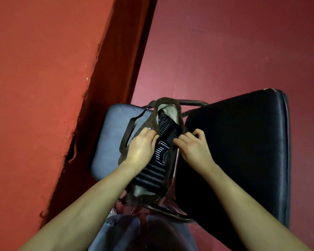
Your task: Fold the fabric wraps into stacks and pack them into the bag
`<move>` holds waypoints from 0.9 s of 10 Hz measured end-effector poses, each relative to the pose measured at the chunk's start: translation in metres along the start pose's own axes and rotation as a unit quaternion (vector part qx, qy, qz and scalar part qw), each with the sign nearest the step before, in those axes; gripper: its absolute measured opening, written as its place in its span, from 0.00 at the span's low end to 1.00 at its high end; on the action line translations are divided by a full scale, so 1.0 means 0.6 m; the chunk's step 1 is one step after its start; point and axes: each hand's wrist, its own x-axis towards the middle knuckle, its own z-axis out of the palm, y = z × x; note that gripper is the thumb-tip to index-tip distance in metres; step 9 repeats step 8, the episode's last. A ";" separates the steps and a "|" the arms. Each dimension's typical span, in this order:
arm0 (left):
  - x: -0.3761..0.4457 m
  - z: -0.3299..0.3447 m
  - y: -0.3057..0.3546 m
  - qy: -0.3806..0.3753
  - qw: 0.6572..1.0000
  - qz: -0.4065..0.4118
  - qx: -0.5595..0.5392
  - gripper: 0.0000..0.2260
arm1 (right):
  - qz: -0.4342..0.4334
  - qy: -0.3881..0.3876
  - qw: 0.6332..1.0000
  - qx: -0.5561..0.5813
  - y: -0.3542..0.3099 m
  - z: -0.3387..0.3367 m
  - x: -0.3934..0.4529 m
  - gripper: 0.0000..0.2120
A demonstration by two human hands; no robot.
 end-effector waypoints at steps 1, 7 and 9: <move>-0.009 0.013 0.035 -0.017 0.998 -0.017 -0.061 0.08 | 0.026 -0.045 0.999 -0.018 0.016 -0.001 -0.023 0.06; -0.027 0.032 0.026 -0.170 0.984 -0.056 -0.007 0.12 | 0.120 -0.121 0.985 0.013 -0.007 0.001 -0.044 0.17; -0.031 0.020 0.013 -0.145 0.988 -0.047 -0.003 0.13 | 0.128 -0.107 0.986 0.019 -0.017 0.007 -0.026 0.16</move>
